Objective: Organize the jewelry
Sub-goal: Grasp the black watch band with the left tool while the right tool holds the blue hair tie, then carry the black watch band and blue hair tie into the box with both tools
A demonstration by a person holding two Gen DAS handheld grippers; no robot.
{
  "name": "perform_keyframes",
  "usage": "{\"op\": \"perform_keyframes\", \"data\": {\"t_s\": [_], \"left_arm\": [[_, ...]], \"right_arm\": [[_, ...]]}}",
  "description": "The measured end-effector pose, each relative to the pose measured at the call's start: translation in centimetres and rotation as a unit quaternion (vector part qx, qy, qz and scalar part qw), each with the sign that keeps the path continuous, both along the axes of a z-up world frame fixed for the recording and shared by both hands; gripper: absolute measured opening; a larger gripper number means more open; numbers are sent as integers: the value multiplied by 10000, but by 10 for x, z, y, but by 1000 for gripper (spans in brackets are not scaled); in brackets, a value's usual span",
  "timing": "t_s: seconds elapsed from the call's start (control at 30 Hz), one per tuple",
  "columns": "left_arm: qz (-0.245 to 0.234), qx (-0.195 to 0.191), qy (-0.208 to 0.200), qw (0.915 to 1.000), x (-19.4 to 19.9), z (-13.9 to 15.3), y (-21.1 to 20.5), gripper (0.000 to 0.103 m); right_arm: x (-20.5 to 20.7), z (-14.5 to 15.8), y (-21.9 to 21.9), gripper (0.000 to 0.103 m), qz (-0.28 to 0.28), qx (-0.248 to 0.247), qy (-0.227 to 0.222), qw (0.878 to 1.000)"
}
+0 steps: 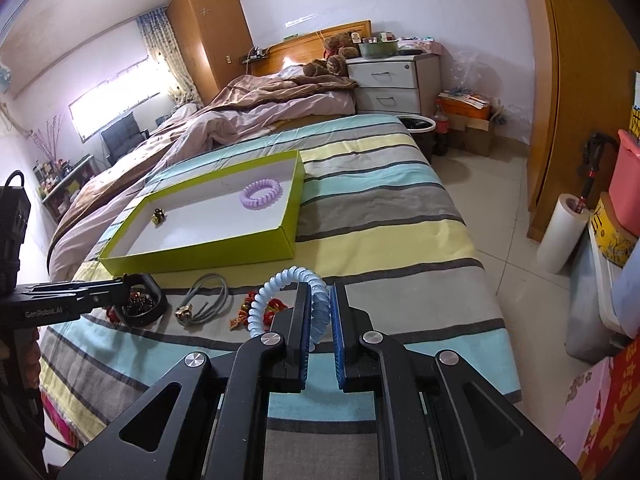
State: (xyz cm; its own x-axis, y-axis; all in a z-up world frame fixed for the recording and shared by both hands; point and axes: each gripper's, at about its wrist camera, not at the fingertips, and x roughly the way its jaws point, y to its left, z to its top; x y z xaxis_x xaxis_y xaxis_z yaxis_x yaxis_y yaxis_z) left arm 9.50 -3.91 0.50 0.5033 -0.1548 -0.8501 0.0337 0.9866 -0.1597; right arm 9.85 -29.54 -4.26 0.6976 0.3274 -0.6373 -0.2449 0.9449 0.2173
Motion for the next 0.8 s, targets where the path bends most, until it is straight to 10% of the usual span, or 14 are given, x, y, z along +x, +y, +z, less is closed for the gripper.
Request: {"op": "perform_keyframes", "data": {"t_s": [0.8], "left_arm": [[-232,1162,-93,9929,5,-4,-18,14]], "right_arm": [[-1,0,-2,10,48,178,-22,9998]]}}
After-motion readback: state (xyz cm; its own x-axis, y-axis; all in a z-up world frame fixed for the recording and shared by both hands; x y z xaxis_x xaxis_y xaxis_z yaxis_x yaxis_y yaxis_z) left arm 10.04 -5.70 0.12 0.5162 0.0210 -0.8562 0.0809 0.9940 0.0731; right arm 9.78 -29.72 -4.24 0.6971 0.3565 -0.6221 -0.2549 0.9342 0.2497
